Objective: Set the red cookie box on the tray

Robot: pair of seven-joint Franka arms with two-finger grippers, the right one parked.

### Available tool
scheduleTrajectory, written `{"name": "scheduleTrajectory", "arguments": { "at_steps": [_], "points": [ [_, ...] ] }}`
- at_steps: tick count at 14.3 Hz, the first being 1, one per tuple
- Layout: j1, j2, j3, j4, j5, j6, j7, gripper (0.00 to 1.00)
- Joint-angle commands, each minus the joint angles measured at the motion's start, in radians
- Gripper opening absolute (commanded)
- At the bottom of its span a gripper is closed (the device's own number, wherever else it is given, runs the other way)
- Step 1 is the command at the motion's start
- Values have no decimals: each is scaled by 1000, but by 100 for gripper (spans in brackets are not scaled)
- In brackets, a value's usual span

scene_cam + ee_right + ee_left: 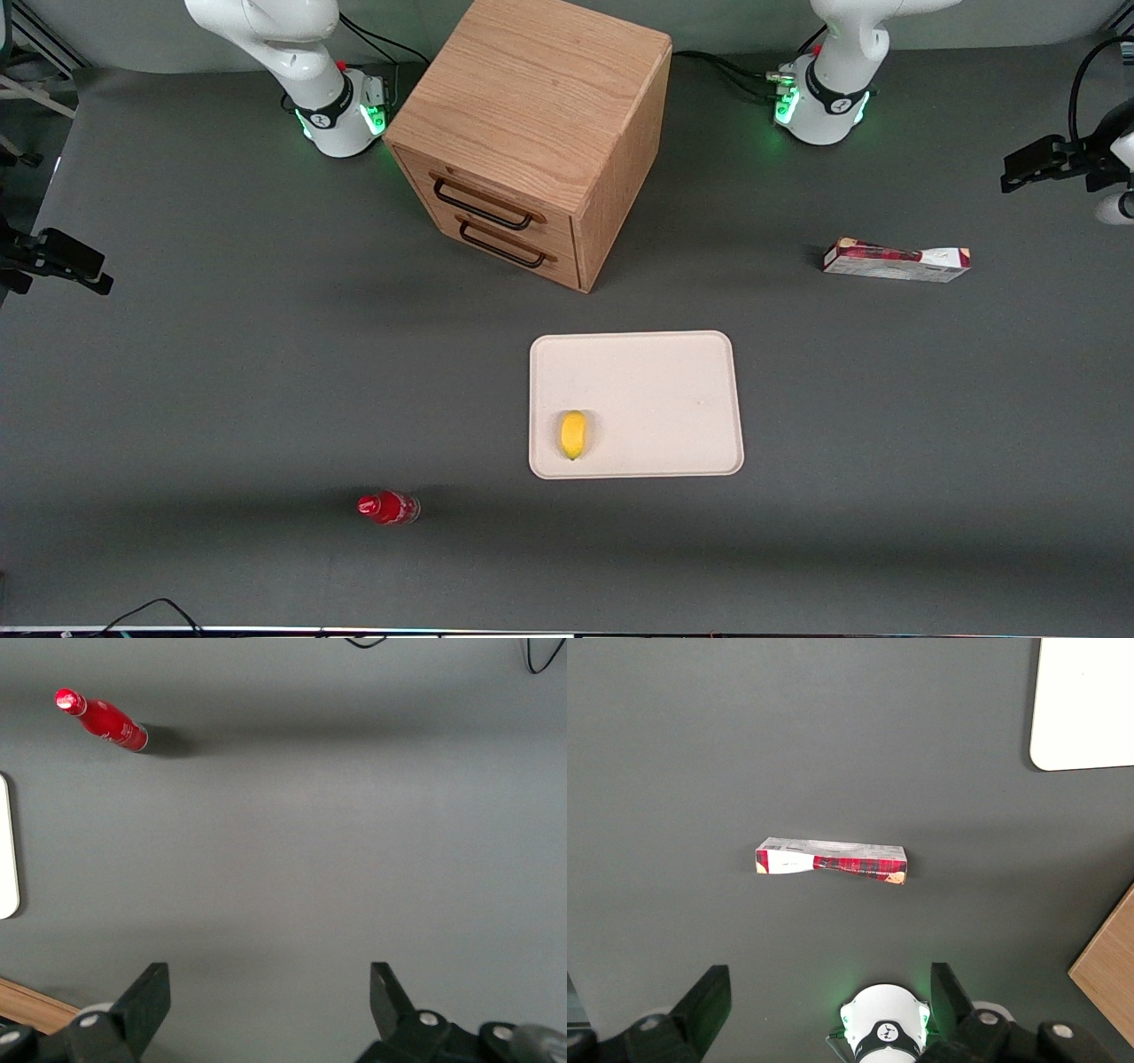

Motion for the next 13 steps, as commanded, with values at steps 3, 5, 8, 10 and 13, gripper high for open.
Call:
{"name": "scheduleTrajectory", "arguments": {
  "at_steps": [3, 5, 8, 10, 13],
  "points": [
    [-7, 17, 10, 33, 20, -28, 23, 100],
    [-9, 26, 12, 33, 31, -28, 9, 100],
    [3, 53, 28, 21, 31, -105, -258, 100],
    [5, 87, 61, 10, 20, -113, -471, 100],
    [2, 95, 87, -121, 19, -27, -763, 100]
  ]
}}
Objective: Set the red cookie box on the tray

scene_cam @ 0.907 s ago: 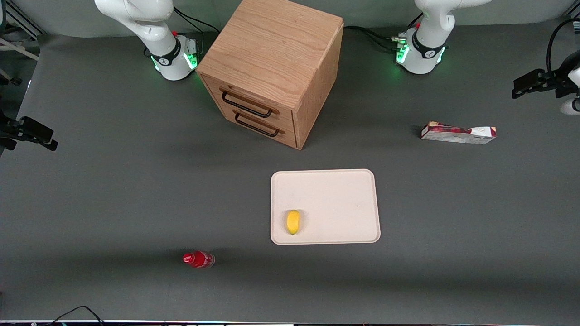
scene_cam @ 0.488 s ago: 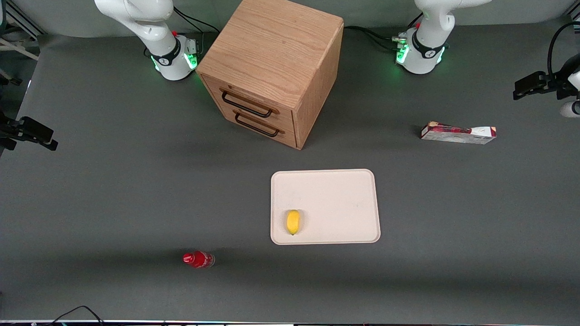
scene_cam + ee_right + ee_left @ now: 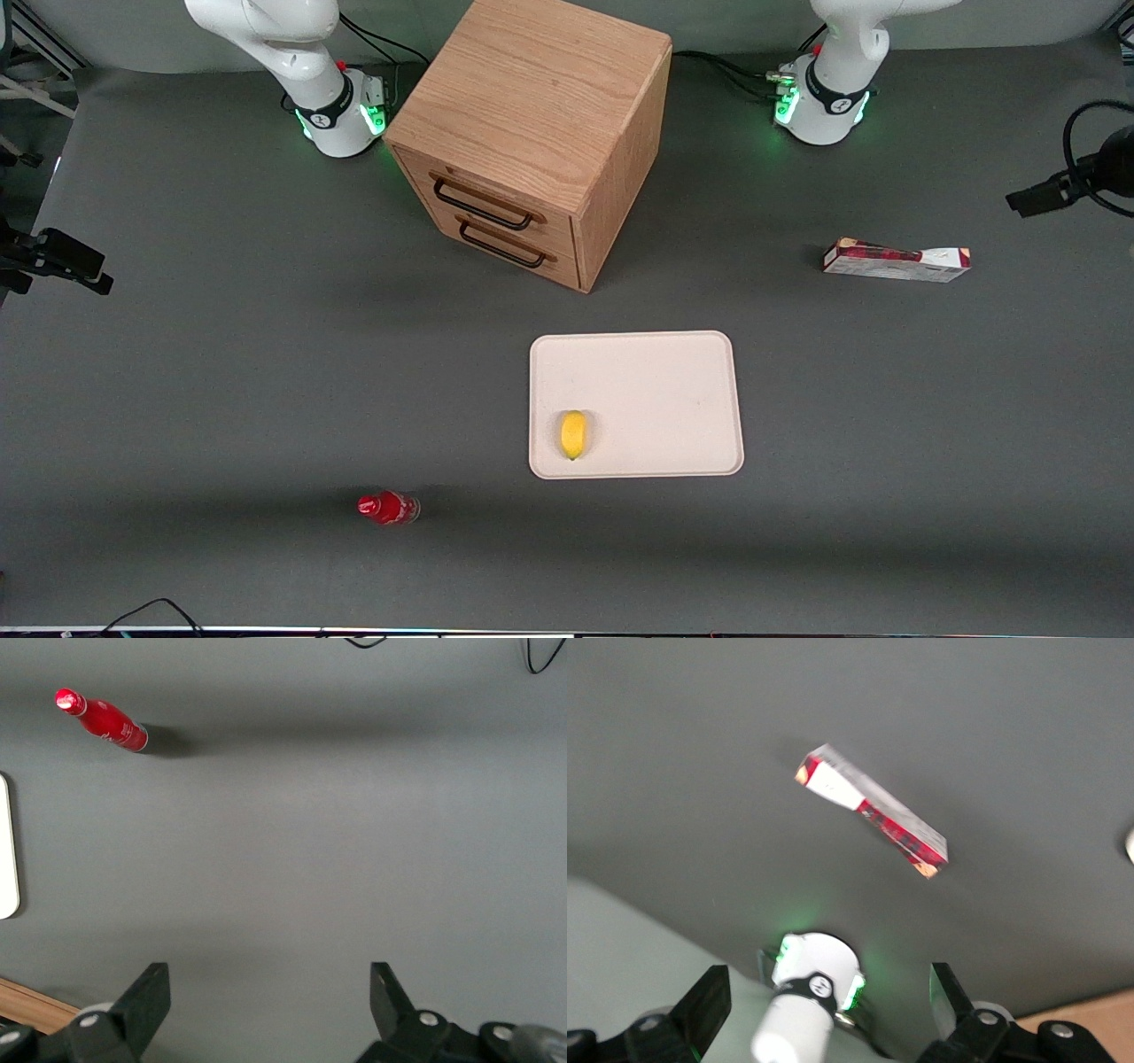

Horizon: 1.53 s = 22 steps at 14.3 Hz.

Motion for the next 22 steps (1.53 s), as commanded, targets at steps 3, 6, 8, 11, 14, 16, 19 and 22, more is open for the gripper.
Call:
{"name": "scheduleTrajectory", "arguments": {
  "at_steps": [3, 6, 8, 11, 14, 16, 19, 22],
  "points": [
    [-10, -18, 1, -296, 10, 257, -335, 100],
    [-12, -21, -2, -494, 16, 519, -402, 100],
    [-12, -20, -4, -610, 40, 688, -403, 100],
    [-7, -12, 0, -733, 79, 857, -403, 100],
    [-3, 17, 7, -836, 106, 1037, -402, 100],
    [1, 47, 10, -862, 144, 1099, -402, 100],
    [1, 75, 44, -864, 146, 1158, -402, 53],
    [1, 74, 64, -864, 146, 1163, -399, 0]
  ]
}}
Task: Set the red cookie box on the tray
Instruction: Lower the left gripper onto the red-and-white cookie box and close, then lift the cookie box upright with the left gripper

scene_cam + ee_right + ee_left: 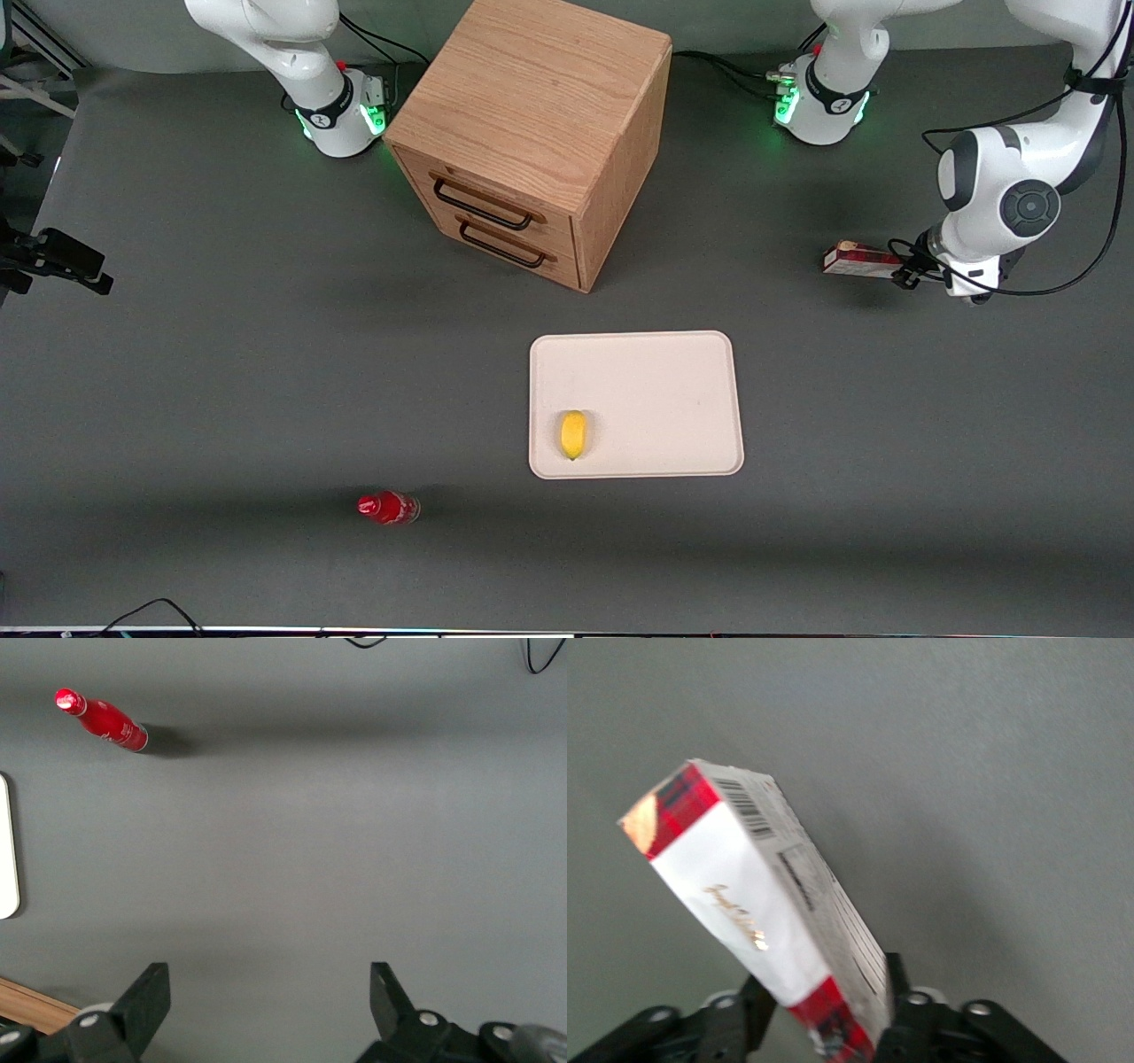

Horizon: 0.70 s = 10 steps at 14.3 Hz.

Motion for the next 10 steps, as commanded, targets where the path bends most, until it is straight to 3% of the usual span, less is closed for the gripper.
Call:
{"name": "scheduleTrajectory", "arguments": {
  "at_steps": [1, 5, 10],
  "points": [
    [-1, -9, 11, -1, 24, 15, -19, 0],
    [-8, -35, 3, 69, 24, -72, -15, 0],
    [-17, 36, -143, 521, 7, -522, -8, 0]
  ]
}}
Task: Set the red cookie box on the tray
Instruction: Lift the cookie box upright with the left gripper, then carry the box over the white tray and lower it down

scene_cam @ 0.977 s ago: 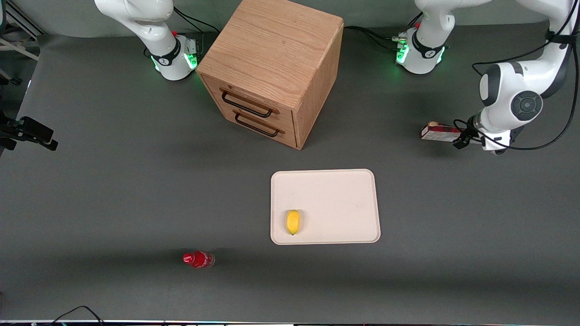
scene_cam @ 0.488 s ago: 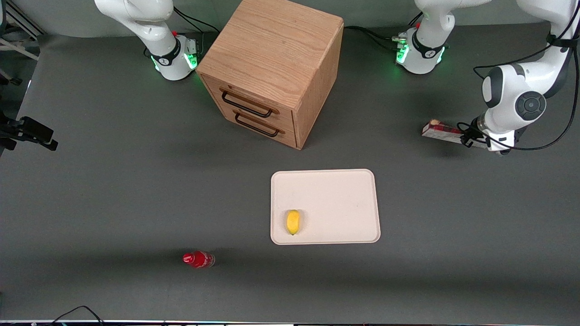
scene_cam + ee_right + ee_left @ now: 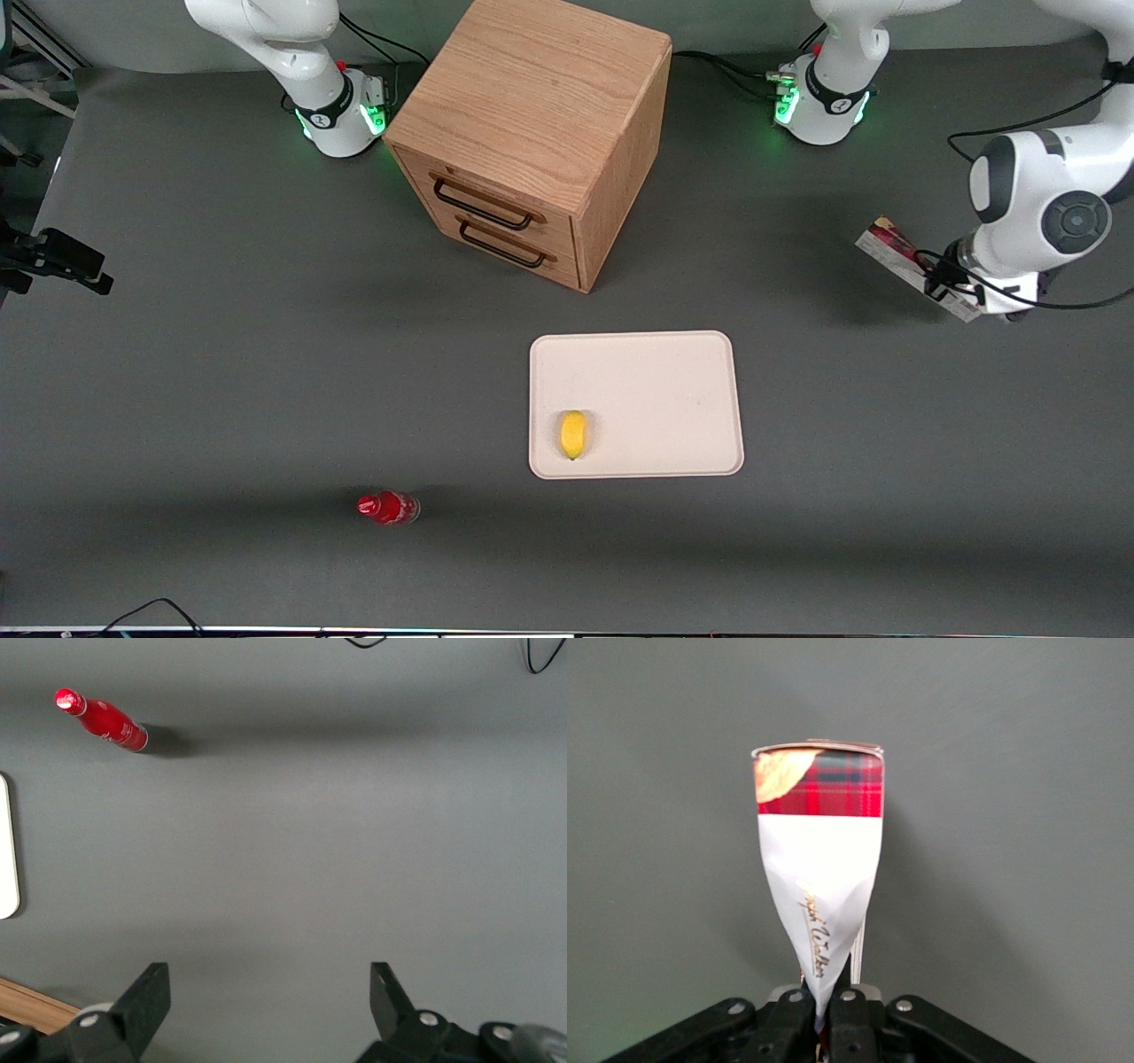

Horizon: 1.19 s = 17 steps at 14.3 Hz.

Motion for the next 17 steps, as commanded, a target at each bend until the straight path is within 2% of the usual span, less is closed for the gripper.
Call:
{"name": "scheduleTrajectory", "arguments": {
  "at_steps": [1, 3, 4, 5, 7, 14, 17],
  "points": [
    [-15, 85, -90, 295, 3, -242, -11, 0],
    [-15, 168, -161, 483, -3, -352, -17, 0],
    [-17, 205, -187, 564, -31, -390, -15, 0],
    [-17, 242, -210, 638, -63, -418, -14, 0],
    [-21, 296, -267, 739, -80, -429, -14, 0],
    [-47, 578, -500, 919, -74, -362, 93, 0],
    [-78, 676, -506, 913, -71, -234, 110, 0]
  ]
}}
